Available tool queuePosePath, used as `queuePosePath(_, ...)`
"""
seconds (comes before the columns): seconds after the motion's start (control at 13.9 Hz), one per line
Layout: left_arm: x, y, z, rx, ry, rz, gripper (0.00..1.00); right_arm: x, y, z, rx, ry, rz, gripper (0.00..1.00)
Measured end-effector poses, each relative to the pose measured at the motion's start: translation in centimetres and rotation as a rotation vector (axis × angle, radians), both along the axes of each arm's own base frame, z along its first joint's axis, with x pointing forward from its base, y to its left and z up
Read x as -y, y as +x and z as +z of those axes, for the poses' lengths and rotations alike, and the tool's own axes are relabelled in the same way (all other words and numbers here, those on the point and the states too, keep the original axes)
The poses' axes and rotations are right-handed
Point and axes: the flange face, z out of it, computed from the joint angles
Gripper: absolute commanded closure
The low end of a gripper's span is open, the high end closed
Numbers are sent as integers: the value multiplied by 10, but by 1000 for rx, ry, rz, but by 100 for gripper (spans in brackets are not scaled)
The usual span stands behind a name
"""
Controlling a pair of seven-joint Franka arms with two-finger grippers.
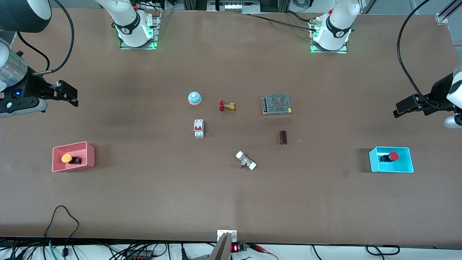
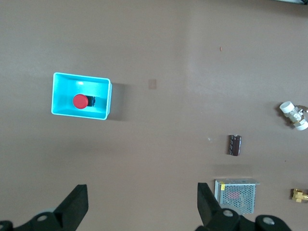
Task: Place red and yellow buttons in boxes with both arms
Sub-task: 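Open both grippers and lift them away from the boxes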
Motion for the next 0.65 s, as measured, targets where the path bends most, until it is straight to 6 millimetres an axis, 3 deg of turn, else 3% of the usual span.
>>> queuePosePath(0.29, -1, -4, 1, 4, 5, -82, 0, -1, 0, 0, 0, 0, -2, 0)
queuePosePath(0.65, -1, -4, 0, 2, 5, -61, 0, -4, 0, -2, -6, 58, -16, 0)
